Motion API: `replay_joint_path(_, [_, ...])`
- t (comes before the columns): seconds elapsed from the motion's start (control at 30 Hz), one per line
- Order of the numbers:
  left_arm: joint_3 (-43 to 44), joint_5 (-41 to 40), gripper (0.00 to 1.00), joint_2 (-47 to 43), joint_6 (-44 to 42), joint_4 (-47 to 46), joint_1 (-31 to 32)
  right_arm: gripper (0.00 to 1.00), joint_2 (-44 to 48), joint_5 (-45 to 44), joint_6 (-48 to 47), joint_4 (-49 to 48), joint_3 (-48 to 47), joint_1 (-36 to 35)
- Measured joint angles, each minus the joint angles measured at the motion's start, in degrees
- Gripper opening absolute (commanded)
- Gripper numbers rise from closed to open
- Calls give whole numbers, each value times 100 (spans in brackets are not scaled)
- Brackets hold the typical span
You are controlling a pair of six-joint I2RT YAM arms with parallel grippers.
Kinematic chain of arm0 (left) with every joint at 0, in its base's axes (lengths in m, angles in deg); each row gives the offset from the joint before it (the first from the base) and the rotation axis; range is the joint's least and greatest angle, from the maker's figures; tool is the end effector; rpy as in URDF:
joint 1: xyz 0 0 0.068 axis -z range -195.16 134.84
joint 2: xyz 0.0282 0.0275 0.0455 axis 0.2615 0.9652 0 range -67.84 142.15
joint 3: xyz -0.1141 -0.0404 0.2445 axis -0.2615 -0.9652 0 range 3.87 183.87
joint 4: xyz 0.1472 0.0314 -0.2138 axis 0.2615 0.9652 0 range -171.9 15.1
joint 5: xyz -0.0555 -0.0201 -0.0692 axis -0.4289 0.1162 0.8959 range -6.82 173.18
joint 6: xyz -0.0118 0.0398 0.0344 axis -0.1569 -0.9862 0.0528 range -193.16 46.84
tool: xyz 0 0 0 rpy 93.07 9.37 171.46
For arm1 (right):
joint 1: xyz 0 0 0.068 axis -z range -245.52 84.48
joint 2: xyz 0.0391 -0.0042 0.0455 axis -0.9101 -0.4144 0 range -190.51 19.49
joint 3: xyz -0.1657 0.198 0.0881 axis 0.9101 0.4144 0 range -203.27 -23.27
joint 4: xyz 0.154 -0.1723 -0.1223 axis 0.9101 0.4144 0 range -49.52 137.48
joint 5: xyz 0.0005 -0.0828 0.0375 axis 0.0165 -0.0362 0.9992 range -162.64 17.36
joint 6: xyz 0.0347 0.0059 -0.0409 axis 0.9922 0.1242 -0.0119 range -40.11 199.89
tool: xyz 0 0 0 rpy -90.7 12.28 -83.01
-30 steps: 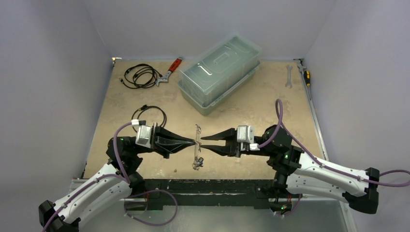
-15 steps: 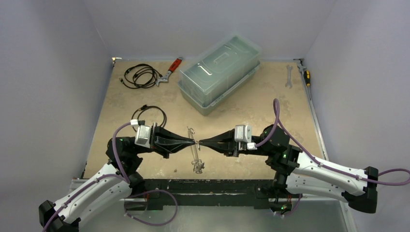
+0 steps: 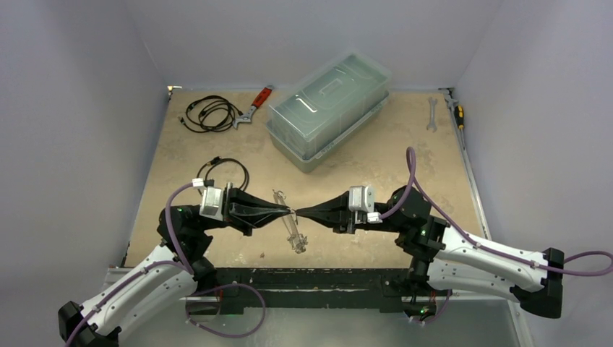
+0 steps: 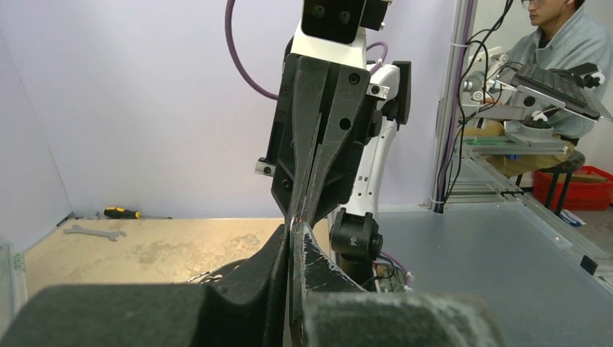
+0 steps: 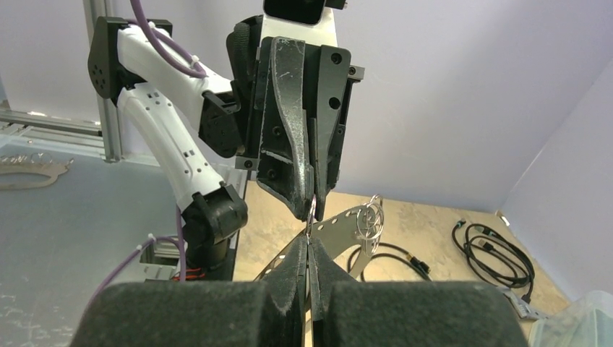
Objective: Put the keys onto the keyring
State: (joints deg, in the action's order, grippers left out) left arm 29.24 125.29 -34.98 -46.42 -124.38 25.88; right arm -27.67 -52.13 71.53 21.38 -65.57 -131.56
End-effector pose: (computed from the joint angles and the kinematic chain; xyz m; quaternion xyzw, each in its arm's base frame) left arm 0.0833 -0.1042 0.3419 0.3698 0.3880 -0.5993 0.5945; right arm 0.0673 0.1822 0.3725 -0.4773 0.3962 0.4704 0.6276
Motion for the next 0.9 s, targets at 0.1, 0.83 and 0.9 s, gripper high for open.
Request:
replay_joint_path(0.1, [-9, -24, 0, -13, 26, -4, -15, 0, -46, -2, 11, -24, 0, 0])
replay_joint_path(0.83, [-74, -35, 0, 4, 81, -42, -118, 33, 157, -46, 31, 170, 20, 0])
replay_joint_path(0.9, [-74, -35, 0, 44, 105, -66, -160, 39, 127, -35, 22, 170, 20, 0])
